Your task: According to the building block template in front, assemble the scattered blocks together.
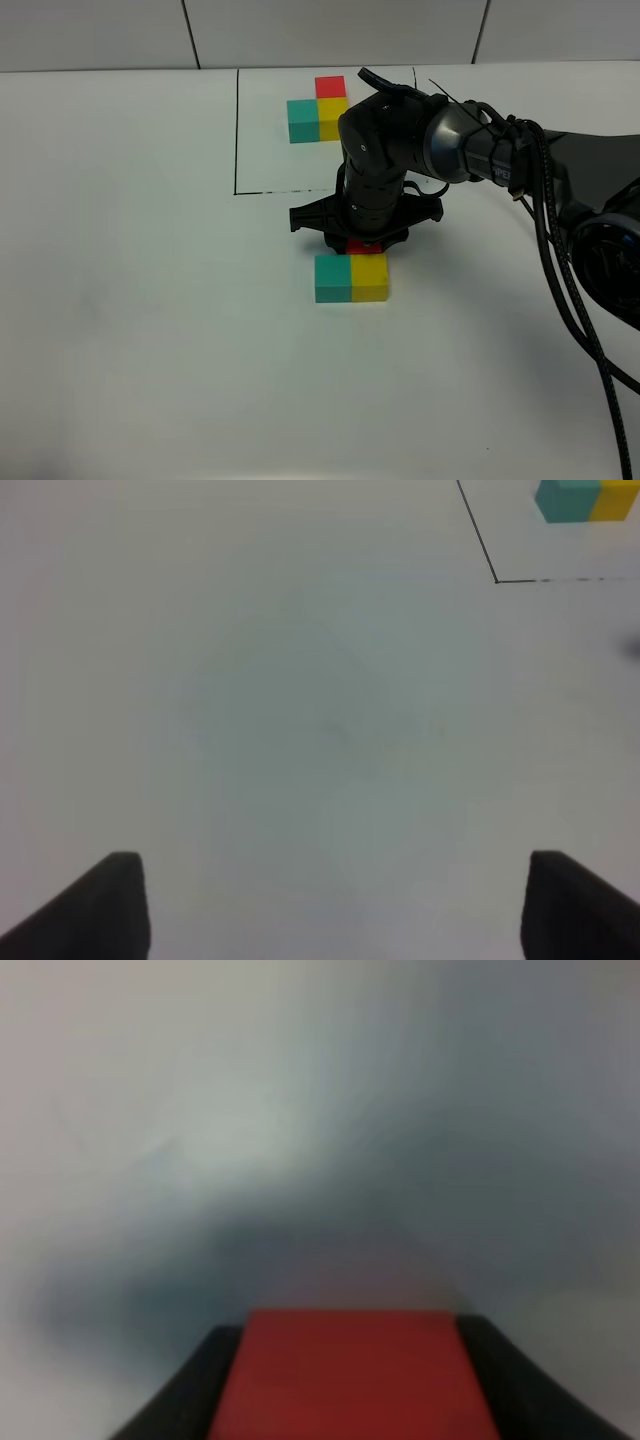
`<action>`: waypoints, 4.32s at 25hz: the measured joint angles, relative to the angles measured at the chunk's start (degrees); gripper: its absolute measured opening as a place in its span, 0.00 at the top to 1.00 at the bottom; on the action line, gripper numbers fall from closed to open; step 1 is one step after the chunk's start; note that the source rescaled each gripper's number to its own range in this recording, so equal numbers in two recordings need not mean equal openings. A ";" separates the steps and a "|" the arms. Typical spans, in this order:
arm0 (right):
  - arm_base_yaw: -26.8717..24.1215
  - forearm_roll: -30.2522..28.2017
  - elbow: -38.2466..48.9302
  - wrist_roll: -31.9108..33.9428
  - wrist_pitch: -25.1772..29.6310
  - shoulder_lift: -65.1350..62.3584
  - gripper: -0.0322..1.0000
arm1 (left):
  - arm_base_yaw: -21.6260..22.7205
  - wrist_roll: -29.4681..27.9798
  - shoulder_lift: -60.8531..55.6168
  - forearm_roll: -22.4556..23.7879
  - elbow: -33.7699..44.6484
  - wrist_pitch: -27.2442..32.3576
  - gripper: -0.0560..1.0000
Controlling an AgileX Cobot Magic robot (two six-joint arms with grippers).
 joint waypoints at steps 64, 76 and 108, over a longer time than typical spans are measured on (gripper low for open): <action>-22.84 7.64 0.30 -31.58 -3.27 -12.49 0.00 | 0.00 0.00 0.00 0.00 0.00 0.00 0.20; -30.04 10.50 16.63 -38.16 -9.30 -25.04 0.00 | 0.00 0.00 0.00 0.00 0.00 0.00 0.20; -30.48 6.14 65.97 -34.31 1.48 -109.33 0.02 | 0.00 0.06 0.00 0.00 0.00 0.00 0.20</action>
